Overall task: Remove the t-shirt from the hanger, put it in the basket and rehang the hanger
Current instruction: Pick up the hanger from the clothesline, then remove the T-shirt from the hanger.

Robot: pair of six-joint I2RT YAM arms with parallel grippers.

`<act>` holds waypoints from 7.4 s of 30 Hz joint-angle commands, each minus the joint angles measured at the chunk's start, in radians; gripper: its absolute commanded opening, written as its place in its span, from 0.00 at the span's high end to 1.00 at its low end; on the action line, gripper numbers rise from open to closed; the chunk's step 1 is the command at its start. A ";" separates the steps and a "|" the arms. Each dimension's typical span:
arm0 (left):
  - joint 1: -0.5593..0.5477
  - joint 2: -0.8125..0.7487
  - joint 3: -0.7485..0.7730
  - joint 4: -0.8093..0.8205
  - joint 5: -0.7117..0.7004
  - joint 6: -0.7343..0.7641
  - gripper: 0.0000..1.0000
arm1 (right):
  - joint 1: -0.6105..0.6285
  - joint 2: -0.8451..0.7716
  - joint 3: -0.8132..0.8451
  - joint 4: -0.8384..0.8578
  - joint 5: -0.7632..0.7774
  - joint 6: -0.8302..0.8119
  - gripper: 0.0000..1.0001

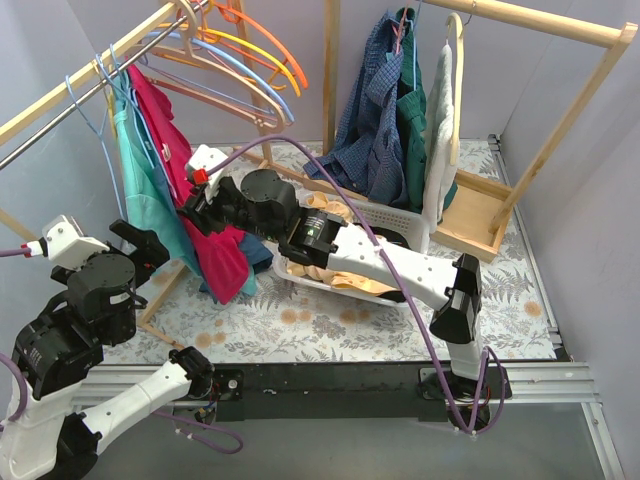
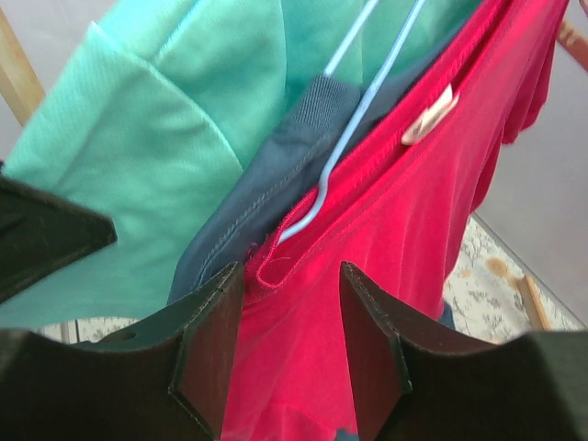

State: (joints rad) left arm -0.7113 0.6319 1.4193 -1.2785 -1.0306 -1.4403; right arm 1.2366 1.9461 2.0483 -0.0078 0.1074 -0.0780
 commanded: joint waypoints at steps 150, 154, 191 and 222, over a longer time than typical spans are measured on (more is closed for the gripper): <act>-0.002 0.201 0.274 0.479 1.162 0.750 0.02 | -0.005 -1.206 -0.693 -0.327 -0.051 0.056 0.99; -0.002 0.183 0.155 0.491 1.234 0.729 0.02 | -0.005 -1.251 -0.772 -0.253 -0.092 0.101 0.99; -0.002 0.055 -0.227 0.912 1.351 0.578 0.14 | -0.005 -1.285 -0.948 -0.081 -0.189 0.216 0.99; -0.002 0.017 -0.057 0.648 1.428 0.715 1.00 | -0.005 -1.380 -1.112 -0.399 0.198 0.149 0.34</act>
State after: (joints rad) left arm -0.7166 0.6598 1.2678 -0.5823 0.4091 -0.7647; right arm 1.2263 0.5602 0.9939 -0.3763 0.2276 0.1066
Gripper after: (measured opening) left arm 0.047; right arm 0.654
